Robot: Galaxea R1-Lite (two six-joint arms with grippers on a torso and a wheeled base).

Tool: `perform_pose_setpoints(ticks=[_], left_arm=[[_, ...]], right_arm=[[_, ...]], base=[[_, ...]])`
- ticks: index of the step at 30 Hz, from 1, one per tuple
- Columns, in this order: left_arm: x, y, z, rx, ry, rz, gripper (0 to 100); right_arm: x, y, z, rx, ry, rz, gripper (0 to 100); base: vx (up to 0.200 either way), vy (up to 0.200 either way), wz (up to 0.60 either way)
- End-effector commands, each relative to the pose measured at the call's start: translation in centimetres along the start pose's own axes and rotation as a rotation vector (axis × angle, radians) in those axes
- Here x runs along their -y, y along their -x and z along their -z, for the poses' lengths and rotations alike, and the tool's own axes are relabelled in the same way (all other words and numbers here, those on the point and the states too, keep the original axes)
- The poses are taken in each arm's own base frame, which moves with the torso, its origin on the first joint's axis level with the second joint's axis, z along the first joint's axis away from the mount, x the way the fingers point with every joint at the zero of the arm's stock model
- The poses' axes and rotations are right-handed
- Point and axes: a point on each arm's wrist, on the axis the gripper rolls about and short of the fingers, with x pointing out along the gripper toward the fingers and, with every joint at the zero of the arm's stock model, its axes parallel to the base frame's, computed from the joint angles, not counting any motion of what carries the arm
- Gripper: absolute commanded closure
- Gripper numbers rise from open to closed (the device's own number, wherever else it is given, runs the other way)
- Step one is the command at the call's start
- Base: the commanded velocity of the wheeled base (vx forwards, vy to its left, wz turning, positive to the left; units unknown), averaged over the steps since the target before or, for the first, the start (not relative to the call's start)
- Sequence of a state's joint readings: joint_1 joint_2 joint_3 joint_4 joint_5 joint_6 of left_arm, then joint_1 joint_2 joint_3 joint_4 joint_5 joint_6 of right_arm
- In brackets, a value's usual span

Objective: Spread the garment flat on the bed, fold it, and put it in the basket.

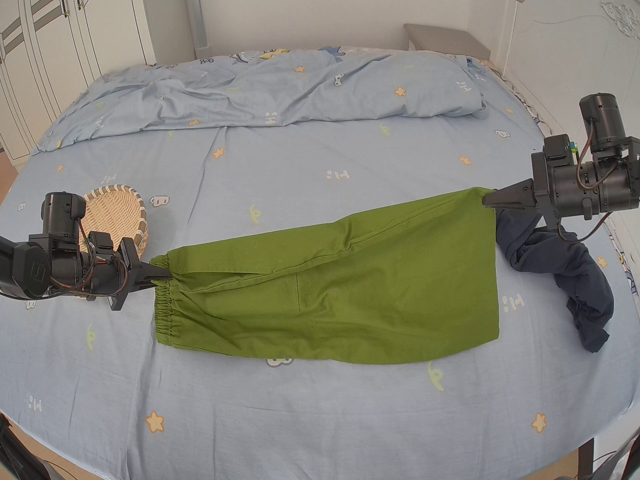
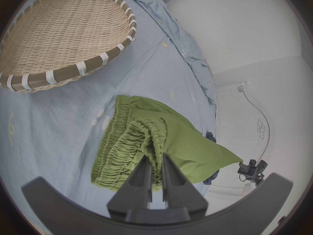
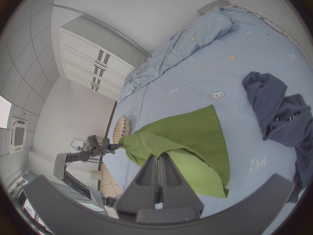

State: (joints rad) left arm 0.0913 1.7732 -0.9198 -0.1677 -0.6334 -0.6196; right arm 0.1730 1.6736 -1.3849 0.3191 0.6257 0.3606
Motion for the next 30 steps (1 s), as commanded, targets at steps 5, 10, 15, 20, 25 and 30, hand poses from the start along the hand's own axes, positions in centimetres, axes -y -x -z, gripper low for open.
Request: perform_pose_setpoints(ticks=[5,10,15,20,25,30], left_arm=[[-0.1,-0.1,-0.4,0.011,0.001,0.000,100],[-0.2,-0.1,-0.4,0.009,0.006,-0.003,100],[0.0,-0.2,-0.3,0.004,-0.001,0.001,100],[-0.5,-0.6,-0.4,-0.002,0.008,-0.007,100],[-1.1,-1.4,-0.7,-0.009,0.016,-0.015,100],[-1.9,-2.4,-0.8,-0.010,0.022,-0.021,100]], right_arm=[[3.2,-4.2,-2.7,-0.018,-0.035,0.018,100],[3.8,-5.0,-3.2,-0.014,-0.034,0.020,100],[5.2,-5.4,-3.9,-0.004,-0.042,0.023,100],[5.9,-4.9,-4.6,0.010,-0.046,-0.002,100],[7.4,-6.3,-4.7,-0.003,-0.051,0.004,100],[8.1,-7.3,-5.1,0.000,-0.046,0.004,100]], base=[[0.000,0.000,0.00],[0.000,0.000,0.00],[0.000,0.000,0.00],[0.000,0.000,0.00],[0.000,0.000,0.00],[0.000,0.000,0.00]])
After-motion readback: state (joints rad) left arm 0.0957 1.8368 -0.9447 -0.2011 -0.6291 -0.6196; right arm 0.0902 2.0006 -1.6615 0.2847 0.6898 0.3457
